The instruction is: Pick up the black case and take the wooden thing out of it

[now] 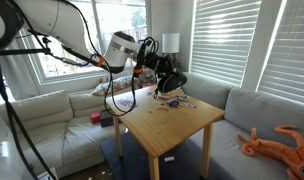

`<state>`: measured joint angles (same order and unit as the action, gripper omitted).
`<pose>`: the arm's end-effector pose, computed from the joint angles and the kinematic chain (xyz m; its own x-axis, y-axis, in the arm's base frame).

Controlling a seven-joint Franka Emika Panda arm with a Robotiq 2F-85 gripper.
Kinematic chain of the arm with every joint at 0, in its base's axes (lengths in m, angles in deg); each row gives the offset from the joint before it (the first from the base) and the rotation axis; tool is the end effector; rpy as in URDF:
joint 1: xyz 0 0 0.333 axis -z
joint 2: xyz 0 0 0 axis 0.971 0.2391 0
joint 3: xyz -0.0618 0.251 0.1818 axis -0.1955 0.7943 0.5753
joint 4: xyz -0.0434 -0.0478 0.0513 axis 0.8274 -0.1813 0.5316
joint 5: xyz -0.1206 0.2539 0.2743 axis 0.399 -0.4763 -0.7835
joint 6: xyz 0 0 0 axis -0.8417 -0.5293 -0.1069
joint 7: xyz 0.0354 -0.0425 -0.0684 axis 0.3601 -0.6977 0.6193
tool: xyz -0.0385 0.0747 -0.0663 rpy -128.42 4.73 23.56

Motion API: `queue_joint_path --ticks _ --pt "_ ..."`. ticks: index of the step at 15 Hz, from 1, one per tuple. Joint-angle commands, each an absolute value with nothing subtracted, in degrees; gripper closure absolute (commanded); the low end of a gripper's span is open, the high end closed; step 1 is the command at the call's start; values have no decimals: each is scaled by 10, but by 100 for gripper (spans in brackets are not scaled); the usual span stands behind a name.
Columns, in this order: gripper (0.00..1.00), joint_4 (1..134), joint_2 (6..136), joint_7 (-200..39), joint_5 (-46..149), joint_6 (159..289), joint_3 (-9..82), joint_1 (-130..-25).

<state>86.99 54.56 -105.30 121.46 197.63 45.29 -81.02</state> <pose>0.5726 0.0252 0.5215 0.9399 0.2744 0.2030 -0.0711 -0.4241 0.9028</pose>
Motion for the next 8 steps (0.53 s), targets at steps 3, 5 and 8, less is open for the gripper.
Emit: queue_joint_path --ticks 3,5,8 --pt "99 924 550 -979 1266 1898 455 -812" --pt "95 911 563 -997 1251 1902 456 -813" --pt "95 920 562 -976 1265 1898 448 -805"
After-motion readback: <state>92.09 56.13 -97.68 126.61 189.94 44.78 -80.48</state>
